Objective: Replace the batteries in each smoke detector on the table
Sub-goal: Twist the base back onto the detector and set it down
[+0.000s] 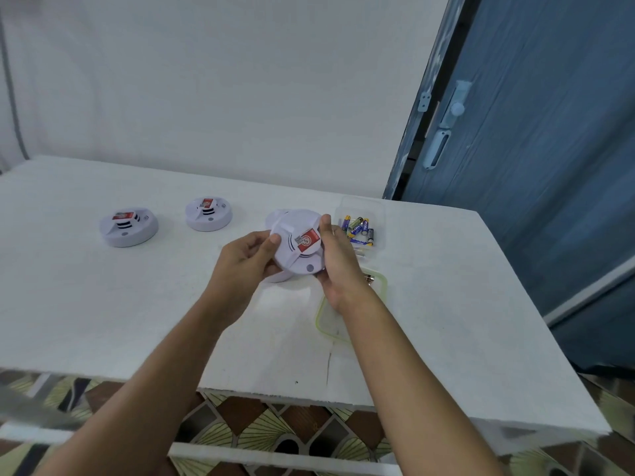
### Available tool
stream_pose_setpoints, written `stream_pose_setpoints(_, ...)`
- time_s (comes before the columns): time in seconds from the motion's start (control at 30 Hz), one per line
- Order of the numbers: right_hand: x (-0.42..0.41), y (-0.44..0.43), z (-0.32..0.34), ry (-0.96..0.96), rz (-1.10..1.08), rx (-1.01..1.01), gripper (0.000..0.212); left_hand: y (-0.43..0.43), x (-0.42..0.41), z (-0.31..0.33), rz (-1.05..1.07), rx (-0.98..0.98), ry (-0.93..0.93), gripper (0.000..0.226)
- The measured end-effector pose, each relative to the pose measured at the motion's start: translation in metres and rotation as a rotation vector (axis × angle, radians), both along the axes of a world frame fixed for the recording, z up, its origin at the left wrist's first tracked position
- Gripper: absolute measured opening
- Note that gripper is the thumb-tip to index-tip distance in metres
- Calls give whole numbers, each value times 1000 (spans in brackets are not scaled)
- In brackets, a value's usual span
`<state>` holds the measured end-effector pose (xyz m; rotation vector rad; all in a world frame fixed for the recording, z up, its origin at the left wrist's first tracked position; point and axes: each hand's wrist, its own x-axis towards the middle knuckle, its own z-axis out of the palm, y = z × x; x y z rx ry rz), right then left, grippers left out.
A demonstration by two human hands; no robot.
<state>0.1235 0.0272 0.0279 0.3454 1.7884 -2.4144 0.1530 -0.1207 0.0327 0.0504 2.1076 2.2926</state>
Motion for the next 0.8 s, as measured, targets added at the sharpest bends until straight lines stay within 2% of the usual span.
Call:
stream_pose_setpoints(0.1, 0, -4, -3, -46, -14, -4, 46, 2, -3, 0, 81, 45, -43, 30)
stream_pose_setpoints(0.23, 4, -5, -3, -36, 9, -29, 31, -2, -6, -1, 235, 99, -66, 28)
stream_pose_setpoints(0.3, 5, -7, -4, -20, -25, -27, 28, -4, -3, -2, 184, 114, -52, 33)
stream_pose_setpoints(0.43, 7, -9, -3, -43, -63, -28, 25, -3, 6, -3, -2, -40, 49, 48)
stream_pose_setpoints(0.6, 12, -12, -3, -103, -39, 53, 21, -4, 7, -5, 58, -71, 53, 52)
stream_pose_setpoints(0.8, 15, -18, -3, -84, -20, 101, 22, -12, 6, -3, 53, -94, 44, 53)
